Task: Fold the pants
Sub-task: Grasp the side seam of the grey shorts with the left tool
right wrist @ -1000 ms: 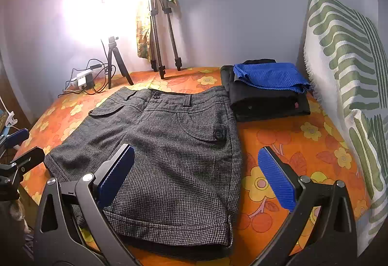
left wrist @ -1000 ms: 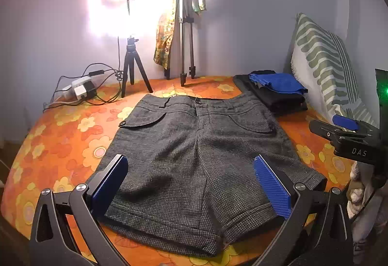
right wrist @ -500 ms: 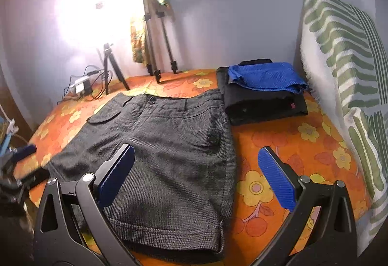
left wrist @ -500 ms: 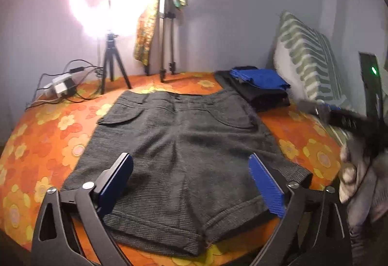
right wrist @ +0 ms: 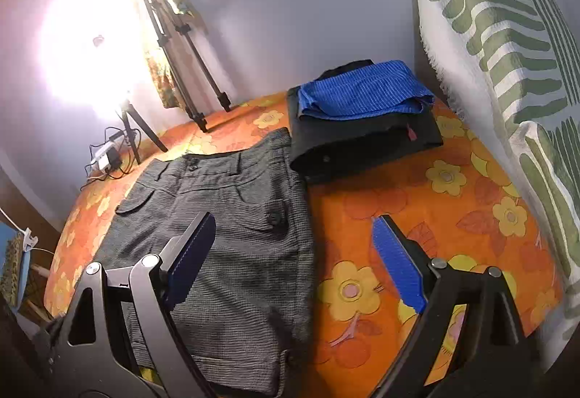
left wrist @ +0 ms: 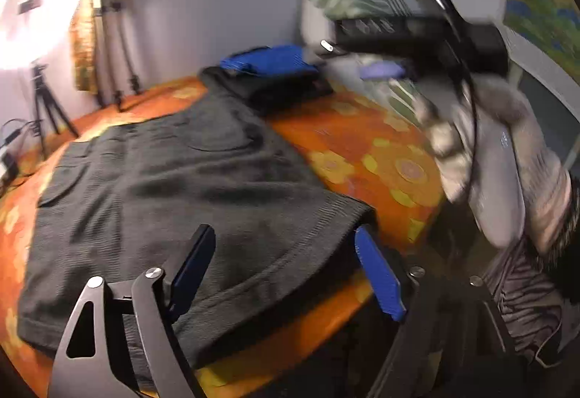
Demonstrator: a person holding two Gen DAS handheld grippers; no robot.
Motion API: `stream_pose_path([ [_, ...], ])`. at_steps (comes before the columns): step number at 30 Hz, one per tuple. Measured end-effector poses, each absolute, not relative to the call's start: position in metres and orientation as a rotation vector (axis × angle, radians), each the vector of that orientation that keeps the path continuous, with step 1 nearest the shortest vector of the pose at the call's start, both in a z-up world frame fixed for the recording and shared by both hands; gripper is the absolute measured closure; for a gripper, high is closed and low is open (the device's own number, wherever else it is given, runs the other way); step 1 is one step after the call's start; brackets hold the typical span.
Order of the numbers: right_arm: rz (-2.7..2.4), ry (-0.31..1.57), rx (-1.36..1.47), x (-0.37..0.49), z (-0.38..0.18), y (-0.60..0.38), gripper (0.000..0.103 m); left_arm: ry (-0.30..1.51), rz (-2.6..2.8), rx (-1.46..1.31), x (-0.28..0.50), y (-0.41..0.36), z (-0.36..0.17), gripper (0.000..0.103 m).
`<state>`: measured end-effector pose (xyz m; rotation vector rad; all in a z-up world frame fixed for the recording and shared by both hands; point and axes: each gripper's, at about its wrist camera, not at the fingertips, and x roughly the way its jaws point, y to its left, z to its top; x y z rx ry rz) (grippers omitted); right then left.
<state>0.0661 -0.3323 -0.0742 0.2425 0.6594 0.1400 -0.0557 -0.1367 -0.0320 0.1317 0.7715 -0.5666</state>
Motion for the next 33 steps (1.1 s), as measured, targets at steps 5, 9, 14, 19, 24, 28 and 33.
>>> stream_pose_path([
  [5, 0.150, 0.676, 0.265, 0.087, -0.072, -0.350, 0.015, 0.792, -0.616, 0.166, -0.053, -0.164, -0.041, 0.024],
  [9, 0.170, 0.704, 0.266, 0.104, -0.075, -0.355, 0.022, 0.791, -0.649, 0.229, -0.051, -0.187, -0.046, 0.024],
  [14, 0.195, 0.740, 0.245, 0.119, -0.082, -0.351, 0.027, 0.828, -0.669, 0.270, -0.047, -0.210, -0.059, 0.024],
  [19, 0.218, 0.784, 0.271, 0.135, -0.093, -0.354, 0.027, 0.778, -0.634, 0.348, -0.048, -0.231, -0.064, 0.024],
  [24, 0.270, 0.841, 0.336, 0.159, -0.105, -0.359, 0.030, 0.753, -0.581, 0.380, -0.040, -0.237, -0.074, 0.033],
  [28, 0.326, 0.881, 0.319, 0.183, -0.114, -0.348, 0.038, 0.783, -0.582, 0.358, -0.031, -0.234, -0.080, 0.070],
  [33, 0.354, 0.928, 0.297, 0.211, -0.132, -0.334, 0.040, 0.802, -0.605, 0.289, -0.023, -0.225, -0.079, 0.086],
])
